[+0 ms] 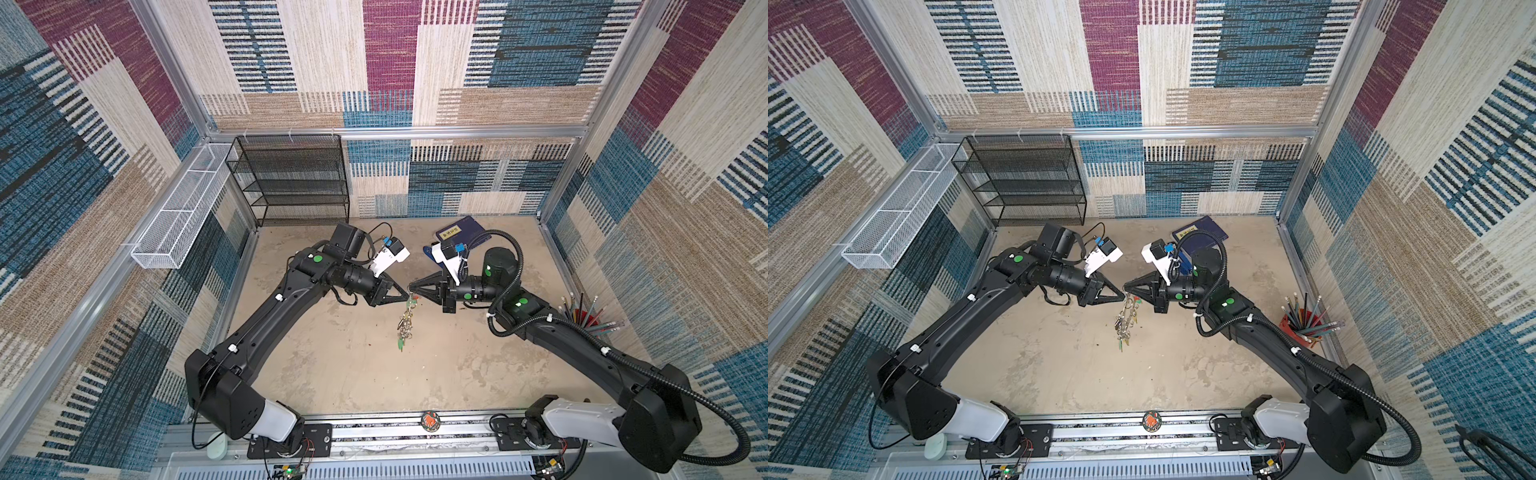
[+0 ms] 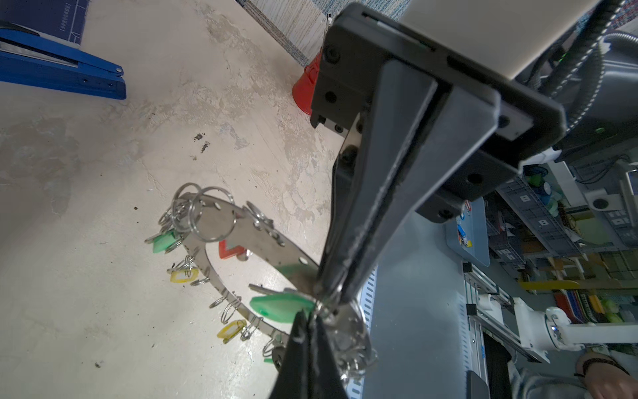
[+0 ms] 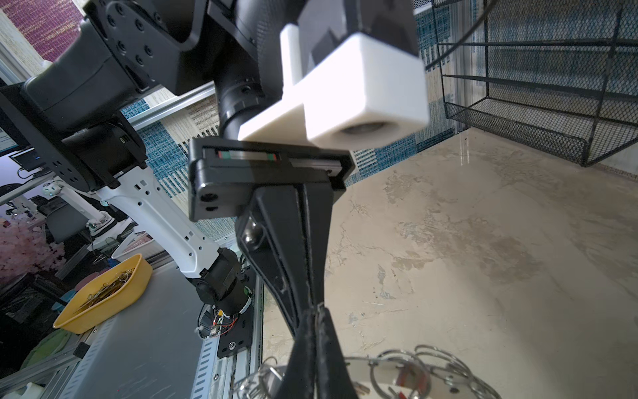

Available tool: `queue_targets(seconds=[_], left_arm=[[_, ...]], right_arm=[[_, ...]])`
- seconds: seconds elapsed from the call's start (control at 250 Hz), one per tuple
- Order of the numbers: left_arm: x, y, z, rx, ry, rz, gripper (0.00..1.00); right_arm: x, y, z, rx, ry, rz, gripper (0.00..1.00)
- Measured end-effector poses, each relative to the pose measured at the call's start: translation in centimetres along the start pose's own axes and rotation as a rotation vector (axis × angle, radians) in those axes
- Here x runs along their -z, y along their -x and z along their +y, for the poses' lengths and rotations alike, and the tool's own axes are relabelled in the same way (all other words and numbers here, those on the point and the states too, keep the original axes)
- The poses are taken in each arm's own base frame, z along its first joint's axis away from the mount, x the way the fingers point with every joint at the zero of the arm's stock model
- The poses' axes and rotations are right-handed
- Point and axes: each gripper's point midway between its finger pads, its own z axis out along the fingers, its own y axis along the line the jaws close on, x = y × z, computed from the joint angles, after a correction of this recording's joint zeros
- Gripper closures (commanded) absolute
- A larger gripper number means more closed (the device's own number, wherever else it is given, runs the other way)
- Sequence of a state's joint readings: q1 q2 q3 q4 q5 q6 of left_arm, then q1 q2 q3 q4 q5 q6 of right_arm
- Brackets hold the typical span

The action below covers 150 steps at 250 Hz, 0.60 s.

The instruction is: Put the keys on the keyring

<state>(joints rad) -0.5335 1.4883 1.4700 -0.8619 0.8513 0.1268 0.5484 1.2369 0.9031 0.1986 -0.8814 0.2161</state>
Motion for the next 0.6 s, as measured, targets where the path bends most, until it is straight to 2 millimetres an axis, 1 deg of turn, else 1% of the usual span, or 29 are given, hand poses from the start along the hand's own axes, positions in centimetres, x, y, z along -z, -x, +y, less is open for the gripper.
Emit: queue_targets(seconds=[0.188,0.264,0.288,0.328,0.6], left_arm=[[-0.4,0.0,-0.4,-0.007,-0.044,-0.008,1.00],[-0.5,0.1,-0.4,-0.010,-0.047,-0.013,0.96],[-0.5,0.1,-0.4,-0.009,-0.047,-0.014,0.96],[-0.5,0.1,-0.4,-0.008,-0.049,-0.017,1.00],[-0.4,0.1,-0.6,-0.023,-0.044,-0.034,1.00]], right_arm=[[0.0,0.6,0.1,0.012,0.005,-0.021,1.00],[-0.1,0.8,0.1,0.018,0.006,-0.029,1.00],[-0.1,0.8,0.1,0.020,0.007,-0.031,1.00],[-0.1,0.8,0.1,0.017,0.007,-0.032,1.00],[-0.1,1.0,0.2,0.035,0.013,-0.048,1.00]])
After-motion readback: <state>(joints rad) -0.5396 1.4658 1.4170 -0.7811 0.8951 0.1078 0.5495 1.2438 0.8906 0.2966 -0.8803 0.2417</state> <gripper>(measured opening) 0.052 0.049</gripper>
